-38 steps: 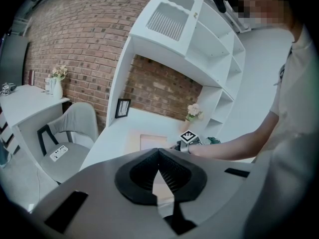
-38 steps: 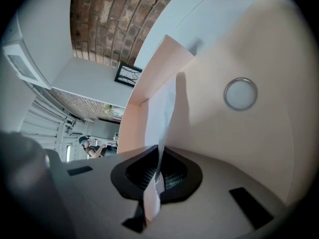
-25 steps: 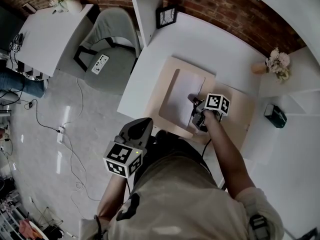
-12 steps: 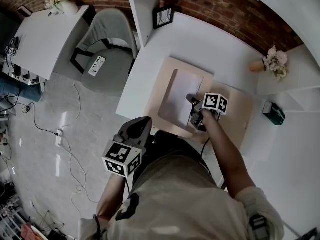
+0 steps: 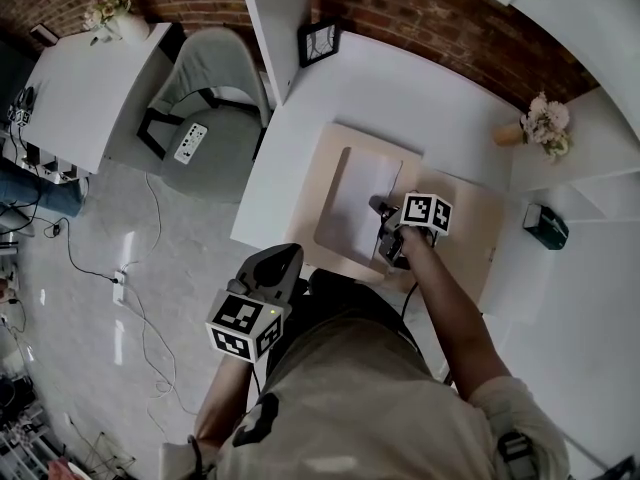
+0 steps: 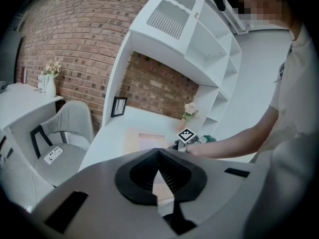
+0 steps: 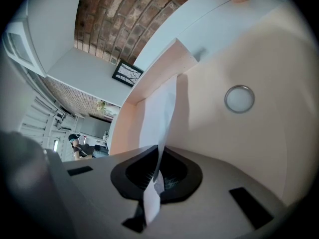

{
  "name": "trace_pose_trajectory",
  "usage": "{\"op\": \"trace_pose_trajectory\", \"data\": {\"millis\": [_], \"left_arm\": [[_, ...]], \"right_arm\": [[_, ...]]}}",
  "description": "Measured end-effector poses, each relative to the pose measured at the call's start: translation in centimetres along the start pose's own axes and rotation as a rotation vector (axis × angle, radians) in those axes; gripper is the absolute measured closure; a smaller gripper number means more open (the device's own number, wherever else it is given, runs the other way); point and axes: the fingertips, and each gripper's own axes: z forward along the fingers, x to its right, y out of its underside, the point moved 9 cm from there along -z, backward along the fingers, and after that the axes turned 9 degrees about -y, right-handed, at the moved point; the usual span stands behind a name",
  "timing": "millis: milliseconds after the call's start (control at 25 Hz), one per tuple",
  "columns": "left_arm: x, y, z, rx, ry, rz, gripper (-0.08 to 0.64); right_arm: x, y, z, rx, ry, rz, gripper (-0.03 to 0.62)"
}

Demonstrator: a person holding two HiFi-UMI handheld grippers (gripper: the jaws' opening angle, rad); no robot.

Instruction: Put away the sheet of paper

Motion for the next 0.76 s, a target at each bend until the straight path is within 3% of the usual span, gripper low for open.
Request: {"op": "trace_pose_trajectory", "data": {"millis": [760], "left_arm": [[1.02,0.64,-0.36,-0.008,-0.003,0.021,0.545]], "right_arm": [[-0.27,0.24,0.46,-0.008,0.034,-0.044,0.566]]}}
